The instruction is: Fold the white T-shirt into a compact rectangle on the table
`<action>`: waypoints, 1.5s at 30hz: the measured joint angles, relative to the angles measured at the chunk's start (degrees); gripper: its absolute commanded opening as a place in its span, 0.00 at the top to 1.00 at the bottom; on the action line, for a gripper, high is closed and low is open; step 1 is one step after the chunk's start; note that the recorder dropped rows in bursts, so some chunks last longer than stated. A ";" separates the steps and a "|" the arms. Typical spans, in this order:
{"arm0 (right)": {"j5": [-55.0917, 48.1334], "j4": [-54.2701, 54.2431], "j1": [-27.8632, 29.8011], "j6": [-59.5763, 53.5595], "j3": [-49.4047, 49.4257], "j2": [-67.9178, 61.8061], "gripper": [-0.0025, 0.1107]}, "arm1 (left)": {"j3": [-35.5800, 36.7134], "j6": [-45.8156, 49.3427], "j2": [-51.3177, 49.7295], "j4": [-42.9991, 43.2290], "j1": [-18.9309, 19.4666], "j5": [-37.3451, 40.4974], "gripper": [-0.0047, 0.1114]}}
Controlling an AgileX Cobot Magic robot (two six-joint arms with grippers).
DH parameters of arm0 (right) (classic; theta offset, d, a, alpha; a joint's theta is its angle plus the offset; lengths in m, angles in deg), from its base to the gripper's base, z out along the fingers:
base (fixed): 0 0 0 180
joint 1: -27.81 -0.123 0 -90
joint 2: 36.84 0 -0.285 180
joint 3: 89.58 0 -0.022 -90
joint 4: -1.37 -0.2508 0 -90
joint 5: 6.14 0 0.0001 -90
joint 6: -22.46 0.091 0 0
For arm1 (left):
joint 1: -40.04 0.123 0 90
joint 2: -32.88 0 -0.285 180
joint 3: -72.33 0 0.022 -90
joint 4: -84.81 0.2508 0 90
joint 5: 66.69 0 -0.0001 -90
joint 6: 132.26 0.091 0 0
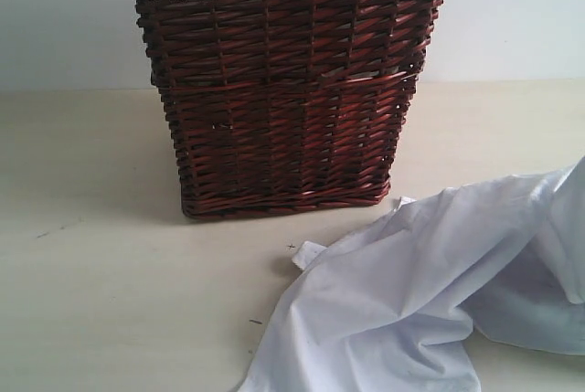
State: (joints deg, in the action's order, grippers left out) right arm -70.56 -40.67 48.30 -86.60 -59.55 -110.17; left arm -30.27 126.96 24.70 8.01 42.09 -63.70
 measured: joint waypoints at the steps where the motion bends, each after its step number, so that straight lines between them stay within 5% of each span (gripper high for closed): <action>1: 0.12 0.00 0.00 0.13 0.00 0.00 0.98 | 0.00 0.00 0.00 0.00 0.00 0.00 0.96; 18: 2.63 -1.41 0.00 0.99 0.00 0.00 0.98 | 0.00 0.38 0.00 1.20 0.00 -2.05 0.96; 24: 2.74 -1.42 0.00 0.99 0.00 0.00 0.98 | 0.00 13.81 0.00 10.22 0.00 -4.28 0.96; 30: 2.74 -1.42 0.00 0.99 0.00 0.00 0.98 | 0.00 17.29 0.00 12.70 0.00 -4.82 0.96; 33: 2.85 -1.42 0.00 0.99 0.00 0.00 0.98 | 0.00 7.85 0.00 8.05 0.00 -2.04 0.96; 38: 4.90 -1.42 0.00 0.99 0.00 0.00 0.98 | 0.00 -12.86 0.00 -5.69 0.00 14.70 0.96; 45: 5.57 -1.31 0.00 2.80 0.00 0.00 0.98 | 0.00 -14.80 0.09 -17.09 0.00 18.84 0.96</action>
State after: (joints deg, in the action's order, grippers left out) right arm -64.99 -41.98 48.30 -83.80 -59.55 -110.17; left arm -30.27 112.16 24.79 -9.08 42.09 -44.86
